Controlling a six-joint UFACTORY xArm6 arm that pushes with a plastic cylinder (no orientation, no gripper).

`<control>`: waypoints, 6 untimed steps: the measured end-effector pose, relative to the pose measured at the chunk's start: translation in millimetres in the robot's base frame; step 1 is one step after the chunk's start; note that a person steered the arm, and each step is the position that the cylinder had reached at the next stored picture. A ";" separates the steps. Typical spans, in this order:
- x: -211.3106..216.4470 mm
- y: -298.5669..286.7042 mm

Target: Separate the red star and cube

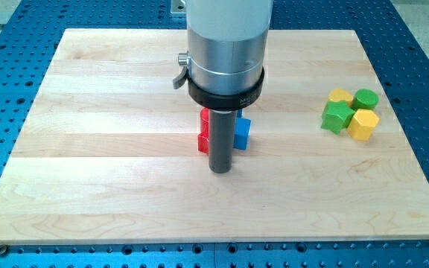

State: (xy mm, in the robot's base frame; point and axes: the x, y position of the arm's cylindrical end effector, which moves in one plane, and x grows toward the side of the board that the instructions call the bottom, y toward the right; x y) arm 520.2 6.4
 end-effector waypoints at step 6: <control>0.0 35.7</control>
